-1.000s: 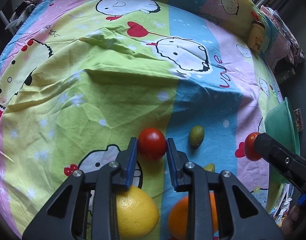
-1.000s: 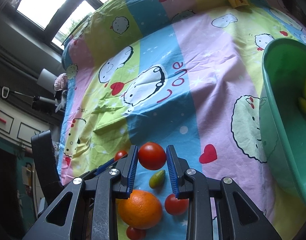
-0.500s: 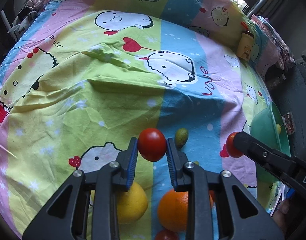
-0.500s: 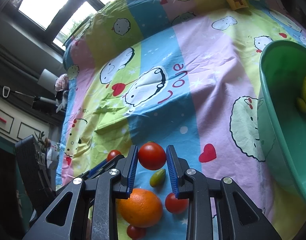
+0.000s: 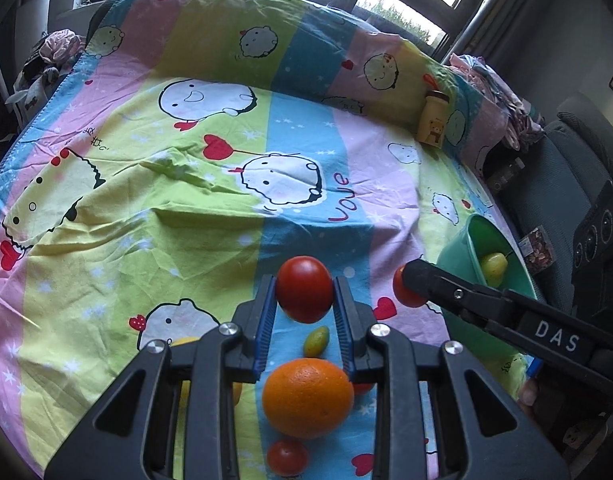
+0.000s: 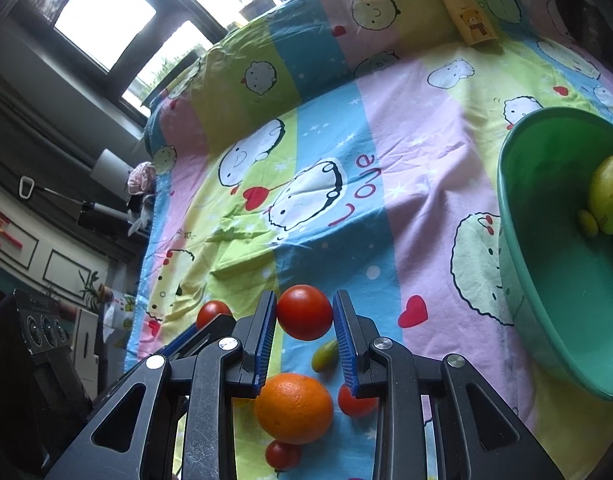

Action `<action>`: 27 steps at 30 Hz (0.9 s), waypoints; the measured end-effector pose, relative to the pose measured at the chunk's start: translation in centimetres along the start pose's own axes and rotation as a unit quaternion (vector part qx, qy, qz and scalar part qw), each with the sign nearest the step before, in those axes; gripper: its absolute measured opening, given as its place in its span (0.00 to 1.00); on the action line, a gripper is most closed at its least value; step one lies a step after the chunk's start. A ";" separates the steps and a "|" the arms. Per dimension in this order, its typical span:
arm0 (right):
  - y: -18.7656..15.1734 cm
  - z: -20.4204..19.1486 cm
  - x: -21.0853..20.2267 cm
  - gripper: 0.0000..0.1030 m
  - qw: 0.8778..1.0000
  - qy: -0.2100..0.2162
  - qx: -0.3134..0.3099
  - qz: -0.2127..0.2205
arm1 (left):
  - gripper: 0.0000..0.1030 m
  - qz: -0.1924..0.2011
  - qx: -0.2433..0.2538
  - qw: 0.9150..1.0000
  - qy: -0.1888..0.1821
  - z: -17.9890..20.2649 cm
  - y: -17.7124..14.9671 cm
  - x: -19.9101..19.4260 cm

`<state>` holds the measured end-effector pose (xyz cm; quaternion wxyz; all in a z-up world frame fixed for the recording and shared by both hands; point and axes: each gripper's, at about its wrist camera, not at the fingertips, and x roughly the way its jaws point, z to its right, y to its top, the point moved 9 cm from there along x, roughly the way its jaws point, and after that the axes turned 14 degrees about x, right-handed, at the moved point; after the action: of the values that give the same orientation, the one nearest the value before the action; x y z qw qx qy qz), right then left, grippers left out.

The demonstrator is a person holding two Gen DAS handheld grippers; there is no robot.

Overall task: Organize fruits
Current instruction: 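Carry the cherry tomatoes in both grippers over the green basin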

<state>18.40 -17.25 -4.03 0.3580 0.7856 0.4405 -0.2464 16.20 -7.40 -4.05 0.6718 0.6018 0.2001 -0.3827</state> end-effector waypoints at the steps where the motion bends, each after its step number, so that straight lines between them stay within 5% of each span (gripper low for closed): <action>1: 0.2 0.0 -0.4 0.30 1.000 0.001 0.001 0.005 | 0.27 0.005 0.003 1.000 -0.005 0.3 0.2 -0.2; 10: 2.1 1.6 -4.0 0.30 0.998 -0.009 0.014 0.064 | 0.27 0.041 0.037 0.997 -0.047 4.4 2.3 -2.2; 27: 5.8 10.0 -10.9 0.30 0.980 -0.031 0.114 0.159 | 0.27 0.039 0.109 0.987 -0.110 13.2 4.5 -0.8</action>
<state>17.38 -32.69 -0.57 0.3142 0.8730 0.2677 -0.2596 16.58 -19.92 2.00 0.6347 0.6328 0.0584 -0.4398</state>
